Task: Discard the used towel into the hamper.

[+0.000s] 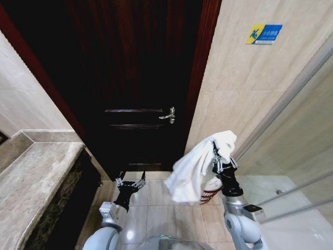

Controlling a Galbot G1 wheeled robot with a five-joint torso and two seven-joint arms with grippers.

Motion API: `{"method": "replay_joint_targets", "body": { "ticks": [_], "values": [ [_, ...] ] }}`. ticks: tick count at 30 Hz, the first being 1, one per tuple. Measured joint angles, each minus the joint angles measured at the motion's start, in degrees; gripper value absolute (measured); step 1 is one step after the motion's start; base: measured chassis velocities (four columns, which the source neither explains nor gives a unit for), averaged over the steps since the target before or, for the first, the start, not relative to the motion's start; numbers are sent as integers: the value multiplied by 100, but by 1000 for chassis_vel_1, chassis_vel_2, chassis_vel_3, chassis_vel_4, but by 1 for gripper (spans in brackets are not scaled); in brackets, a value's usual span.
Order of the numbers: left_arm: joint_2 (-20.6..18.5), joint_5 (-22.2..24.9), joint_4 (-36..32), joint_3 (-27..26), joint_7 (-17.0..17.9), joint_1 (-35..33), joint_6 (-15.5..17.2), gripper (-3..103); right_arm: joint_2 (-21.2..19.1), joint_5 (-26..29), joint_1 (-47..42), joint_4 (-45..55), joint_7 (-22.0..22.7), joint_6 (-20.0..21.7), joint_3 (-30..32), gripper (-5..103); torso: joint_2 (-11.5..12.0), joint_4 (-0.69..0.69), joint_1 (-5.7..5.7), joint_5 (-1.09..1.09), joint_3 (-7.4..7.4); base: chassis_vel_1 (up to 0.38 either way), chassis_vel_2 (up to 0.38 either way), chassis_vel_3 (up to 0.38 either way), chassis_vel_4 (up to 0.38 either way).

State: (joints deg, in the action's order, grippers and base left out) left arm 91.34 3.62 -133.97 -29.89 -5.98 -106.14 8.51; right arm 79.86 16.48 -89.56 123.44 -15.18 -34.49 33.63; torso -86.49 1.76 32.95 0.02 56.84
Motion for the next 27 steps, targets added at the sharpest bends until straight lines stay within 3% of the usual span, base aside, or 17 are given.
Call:
{"method": "replay_joint_targets", "body": {
  "ticks": [27],
  "values": [
    [-1,0,0,-1,0,0,0,99,-1168,942,1696,-921,558,320,449,12,0,0,-1,-1,0,-2,-4,2,3]
  ]
}}
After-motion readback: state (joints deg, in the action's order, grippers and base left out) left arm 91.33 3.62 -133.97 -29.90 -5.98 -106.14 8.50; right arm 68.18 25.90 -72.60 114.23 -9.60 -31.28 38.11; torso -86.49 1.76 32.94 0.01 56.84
